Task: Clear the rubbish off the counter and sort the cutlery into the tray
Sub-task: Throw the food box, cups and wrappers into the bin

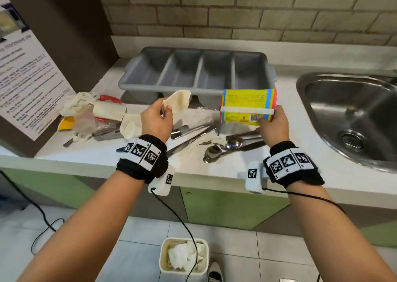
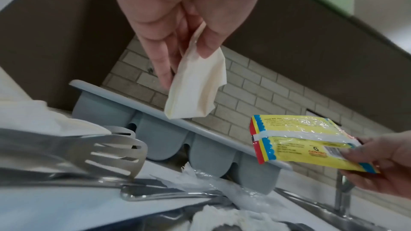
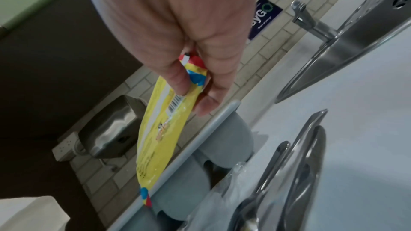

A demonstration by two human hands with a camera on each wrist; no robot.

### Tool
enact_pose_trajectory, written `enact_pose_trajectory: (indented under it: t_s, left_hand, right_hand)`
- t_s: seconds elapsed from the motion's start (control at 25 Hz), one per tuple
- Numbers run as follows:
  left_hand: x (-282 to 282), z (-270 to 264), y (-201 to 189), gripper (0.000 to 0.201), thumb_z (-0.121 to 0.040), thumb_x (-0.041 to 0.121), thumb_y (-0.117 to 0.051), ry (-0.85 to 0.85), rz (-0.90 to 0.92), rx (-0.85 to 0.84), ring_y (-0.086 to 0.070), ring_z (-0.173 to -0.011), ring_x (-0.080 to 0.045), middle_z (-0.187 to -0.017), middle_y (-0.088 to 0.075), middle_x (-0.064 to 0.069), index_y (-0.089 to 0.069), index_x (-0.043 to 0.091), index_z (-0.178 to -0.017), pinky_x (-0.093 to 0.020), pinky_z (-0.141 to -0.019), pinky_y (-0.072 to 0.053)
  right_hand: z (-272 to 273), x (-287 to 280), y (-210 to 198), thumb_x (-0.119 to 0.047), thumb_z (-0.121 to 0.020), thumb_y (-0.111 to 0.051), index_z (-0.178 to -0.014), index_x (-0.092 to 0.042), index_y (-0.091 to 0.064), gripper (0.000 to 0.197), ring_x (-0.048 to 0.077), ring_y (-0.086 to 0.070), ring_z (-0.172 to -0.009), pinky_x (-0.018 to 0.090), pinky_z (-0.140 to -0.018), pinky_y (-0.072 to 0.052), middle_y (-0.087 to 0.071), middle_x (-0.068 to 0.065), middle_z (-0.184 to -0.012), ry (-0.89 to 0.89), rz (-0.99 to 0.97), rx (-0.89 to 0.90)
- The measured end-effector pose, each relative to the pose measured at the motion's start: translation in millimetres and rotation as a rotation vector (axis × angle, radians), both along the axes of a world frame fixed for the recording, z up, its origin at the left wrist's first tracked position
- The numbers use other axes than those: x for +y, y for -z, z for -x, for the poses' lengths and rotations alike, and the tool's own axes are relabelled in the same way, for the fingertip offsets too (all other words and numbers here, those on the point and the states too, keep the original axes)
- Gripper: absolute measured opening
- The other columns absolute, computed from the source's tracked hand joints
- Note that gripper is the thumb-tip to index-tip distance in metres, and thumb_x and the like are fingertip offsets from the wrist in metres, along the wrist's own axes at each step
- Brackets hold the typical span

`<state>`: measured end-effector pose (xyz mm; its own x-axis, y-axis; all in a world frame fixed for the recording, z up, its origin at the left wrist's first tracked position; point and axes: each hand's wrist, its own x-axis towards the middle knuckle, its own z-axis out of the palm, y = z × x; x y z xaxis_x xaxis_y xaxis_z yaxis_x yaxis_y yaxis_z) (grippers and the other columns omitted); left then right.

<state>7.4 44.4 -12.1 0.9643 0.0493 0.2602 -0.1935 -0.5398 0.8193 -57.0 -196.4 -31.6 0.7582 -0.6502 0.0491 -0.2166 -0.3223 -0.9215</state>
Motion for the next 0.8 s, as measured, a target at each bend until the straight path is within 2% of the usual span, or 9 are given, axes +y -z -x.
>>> enact_pose_trajectory:
  t_s: [0.12, 0.24, 0.36, 0.44, 0.48, 0.56, 0.68, 0.76, 0.8]
  left_hand:
    - [27.3, 26.3, 9.5, 0.024, -0.088, 0.012, -0.053, 0.018, 0.108, 0.012, -0.064, -0.088, -0.032, -0.091, -0.067, -0.019, -0.063, 0.004, -0.108, -0.043, -0.087, -0.054]
    - [62.9, 70.2, 28.0, 0.02, -0.087, 0.007, -0.054, 0.073, 0.253, 0.077, -0.064, -0.082, -0.025, -0.087, -0.063, -0.009, -0.062, 0.002, -0.105, -0.05, -0.084, -0.056]
    - [103.8, 118.8, 66.7, 0.017, -0.084, 0.012, -0.053, 0.117, 0.233, 0.145, -0.058, -0.06, 0.007, -0.072, -0.061, 0.006, -0.064, 0.012, -0.097, -0.032, -0.075, -0.056]
    - [130.0, 147.6, 105.0, 0.021, -0.083, 0.015, -0.054, 0.101, 0.092, 0.177, -0.05, -0.047, 0.011, -0.06, -0.05, 0.014, -0.065, 0.006, -0.098, -0.011, -0.059, -0.044]
    - [141.1, 160.0, 126.9, 0.021, -0.085, 0.012, -0.055, 0.096, 0.045, 0.215, -0.049, -0.047, 0.01, -0.059, -0.049, 0.013, -0.066, 0.004, -0.101, -0.007, -0.056, -0.041]
    - [159.1, 178.5, 173.9, 0.023, -0.088, 0.004, -0.053, 0.1, 0.003, 0.307, -0.052, -0.057, 0.008, -0.07, -0.06, 0.003, -0.066, 0.005, -0.107, -0.016, -0.065, -0.048]
    - [172.4, 190.6, 262.6, 0.027, -0.089, 0.003, -0.05, 0.08, -0.14, 0.474, -0.062, -0.078, -0.024, -0.09, -0.07, -0.018, -0.064, 0.004, -0.113, -0.022, -0.072, -0.043]
    - [170.4, 189.1, 328.8, 0.03, -0.09, 0.006, -0.049, 0.082, -0.2, 0.624, -0.065, -0.088, -0.029, -0.097, -0.071, -0.021, -0.064, 0.009, -0.116, -0.024, -0.078, -0.044]
    - [166.8, 186.6, 360.9, 0.031, -0.091, 0.007, -0.048, 0.082, -0.219, 0.699, -0.065, -0.092, -0.029, -0.1, -0.071, -0.021, -0.063, 0.011, -0.117, -0.024, -0.08, -0.044]
  right_hand:
    - [36.4, 25.3, -8.8, 0.006, -0.086, -0.052, -0.113, 0.003, -0.05, 0.028, 0.017, -0.054, -0.091, 0.027, -0.084, -0.047, -0.061, 0.019, -0.114, 0.024, -0.025, -0.11]
    - [83.9, 68.4, -1.9, 0.008, -0.083, -0.052, -0.103, -0.012, -0.051, 0.029, 0.011, -0.058, -0.074, 0.021, -0.066, -0.056, -0.059, 0.008, -0.1, -0.048, -0.076, -0.186]
    - [131.7, 113.5, 36.3, 0.002, -0.074, -0.056, -0.088, -0.028, -0.05, 0.034, 0.0, -0.06, -0.07, 0.021, -0.065, -0.056, -0.062, -0.004, -0.087, -0.166, -0.076, -0.152]
    - [156.9, 136.2, 77.8, 0.005, -0.074, -0.057, -0.091, -0.023, -0.051, 0.033, -0.013, -0.06, -0.069, 0.018, -0.074, -0.052, -0.06, -0.016, -0.085, -0.217, -0.076, -0.068]
    - [165.6, 145.0, 102.9, 0.009, -0.076, -0.058, -0.095, -0.019, -0.053, 0.035, -0.018, -0.059, -0.067, 0.012, -0.075, -0.05, -0.059, -0.017, -0.084, -0.237, -0.083, -0.003]
    - [179.2, 159.8, 154.5, 0.012, -0.079, -0.057, -0.101, -0.007, -0.058, 0.029, -0.023, -0.055, -0.064, -0.002, -0.067, -0.044, -0.06, -0.011, -0.081, -0.289, -0.072, 0.138]
    - [188.1, 171.9, 249.5, 0.006, -0.083, -0.055, -0.101, 0.003, -0.063, 0.02, -0.01, -0.061, -0.068, 0.004, -0.059, -0.041, -0.065, 0.004, -0.079, -0.362, 0.043, 0.341]
    - [183.6, 175.3, 323.0, 0.007, -0.081, -0.054, -0.101, 0.004, -0.067, 0.025, 0.025, -0.067, -0.085, 0.014, -0.067, -0.041, -0.069, 0.02, -0.091, -0.415, 0.112, 0.42]
    - [180.4, 177.3, 357.3, 0.009, -0.08, -0.053, -0.101, 0.004, -0.069, 0.027, 0.033, -0.066, -0.089, 0.013, -0.073, -0.041, -0.068, 0.023, -0.096, -0.439, 0.12, 0.466]
